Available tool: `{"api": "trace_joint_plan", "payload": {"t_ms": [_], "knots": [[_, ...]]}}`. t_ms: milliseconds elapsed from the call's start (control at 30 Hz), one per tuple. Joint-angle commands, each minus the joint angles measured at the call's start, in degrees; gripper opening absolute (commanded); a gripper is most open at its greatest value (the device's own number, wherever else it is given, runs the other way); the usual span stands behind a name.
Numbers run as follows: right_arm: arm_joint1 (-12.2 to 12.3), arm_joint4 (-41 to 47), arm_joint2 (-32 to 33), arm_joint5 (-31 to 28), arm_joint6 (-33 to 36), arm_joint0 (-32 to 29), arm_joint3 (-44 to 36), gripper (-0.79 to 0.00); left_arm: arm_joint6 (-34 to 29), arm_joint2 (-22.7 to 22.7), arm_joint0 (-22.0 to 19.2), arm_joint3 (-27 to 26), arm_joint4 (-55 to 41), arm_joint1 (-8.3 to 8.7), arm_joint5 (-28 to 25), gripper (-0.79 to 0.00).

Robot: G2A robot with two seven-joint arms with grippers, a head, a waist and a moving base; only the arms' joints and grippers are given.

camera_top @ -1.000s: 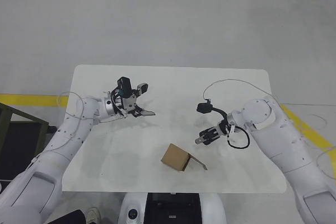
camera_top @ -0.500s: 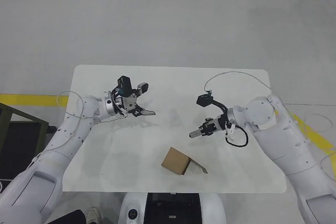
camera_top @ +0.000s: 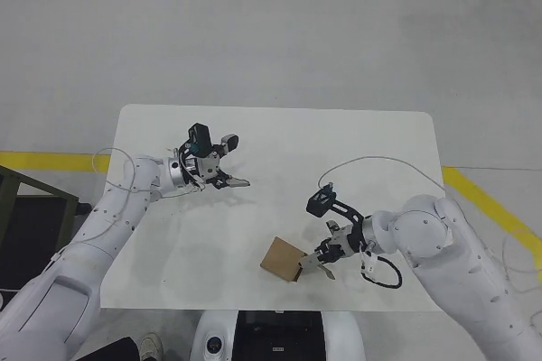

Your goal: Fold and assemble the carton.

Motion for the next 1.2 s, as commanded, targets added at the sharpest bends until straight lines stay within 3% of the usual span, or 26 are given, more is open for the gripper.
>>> {"api": "trace_joint_plan", "payload": {"t_ms": [0, 133, 367, 633, 833, 900, 933, 1167], "knots": [[0.2, -5.7, -0.5, 0.3, -2.1, -1.5, -1.3, 0.000, 0.0, -0.1, 0.2, -0.3, 0.0, 0.03, 0.0, 0.000], [0.3, -12.7, -2.6, 0.6, -6.0, -3.5, -1.8, 0.000, -0.1, -0.3, 0.7, -0.8, 0.0, 0.11, 0.0, 0.000], [0.0, -17.5, -6.3, 0.7, -5.0, -3.3, -0.2, 0.000, -0.4, -1.2, 1.4, -1.0, 0.1, 0.52, 0.0, 0.000], [-0.6, -19.8, -7.0, 3.8, -8.4, -0.8, 4.4, 0.000, -1.2, -1.6, 1.8, -1.6, -0.5, 0.65, 0.0, 0.000], [-1.3, -14.4, -6.8, 2.2, -11.0, 1.4, 8.7, -0.012, -1.8, -1.5, 1.6, -1.4, -1.0, 0.64, 0.0, 0.000], [-1.5, -12.7, -7.1, 1.0, -10.8, 2.1, 9.8, -0.434, -1.9, -1.5, 1.5, -1.2, -1.2, 0.68, 0.0, 0.000], [-1.6, -11.8, -7.3, 0.3, -10.4, 2.5, 10.3, -0.489, -1.9, -1.5, 1.4, -1.1, -1.3, 0.70, 0.0, 0.000], [-1.8, -8.3, -7.8, -1.6, -7.6, 3.9, 11.0, -0.539, -2.2, -1.3, 1.1, -0.6, -1.6, 0.81, 0.0, 0.000]]}}
